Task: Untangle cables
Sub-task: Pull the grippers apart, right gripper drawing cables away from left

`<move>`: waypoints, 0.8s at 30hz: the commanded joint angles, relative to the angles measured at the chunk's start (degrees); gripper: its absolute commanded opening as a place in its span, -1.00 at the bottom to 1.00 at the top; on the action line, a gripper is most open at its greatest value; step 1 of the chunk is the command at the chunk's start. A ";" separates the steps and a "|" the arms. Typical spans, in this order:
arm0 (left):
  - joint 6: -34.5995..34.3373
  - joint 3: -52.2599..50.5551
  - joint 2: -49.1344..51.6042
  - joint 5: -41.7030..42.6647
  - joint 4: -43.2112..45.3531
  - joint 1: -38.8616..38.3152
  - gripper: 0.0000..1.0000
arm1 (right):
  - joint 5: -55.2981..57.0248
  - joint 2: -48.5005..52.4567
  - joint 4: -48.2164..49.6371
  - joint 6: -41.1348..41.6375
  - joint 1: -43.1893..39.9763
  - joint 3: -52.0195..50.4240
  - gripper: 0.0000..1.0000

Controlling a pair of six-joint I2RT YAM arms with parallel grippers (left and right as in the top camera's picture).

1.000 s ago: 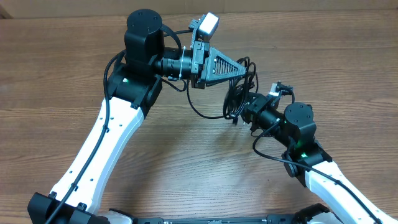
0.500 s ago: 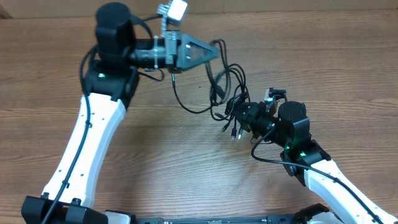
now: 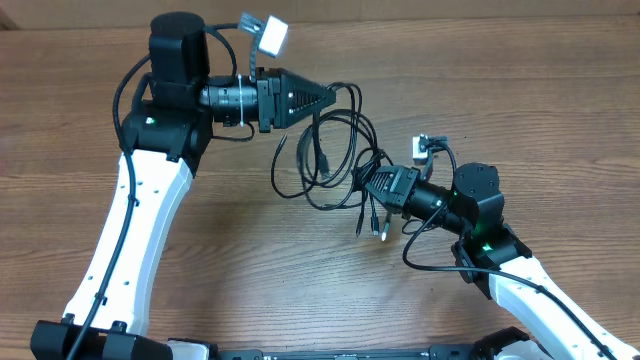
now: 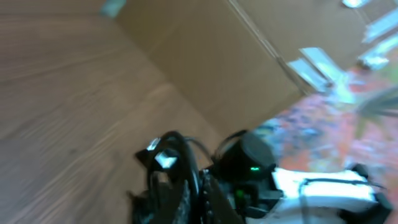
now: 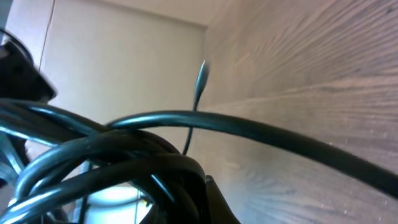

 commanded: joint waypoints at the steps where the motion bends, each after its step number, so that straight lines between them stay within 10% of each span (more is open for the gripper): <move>1: 5.95 1.27 -1.46 -10.05 -3.30 2.23 -0.91 | -5.46 -0.04 0.87 -1.16 0.17 0.72 -0.93; 24: 9.92 1.27 -1.46 -35.82 -21.20 6.45 -0.92 | -9.01 -0.04 1.36 -1.11 0.17 0.72 -0.93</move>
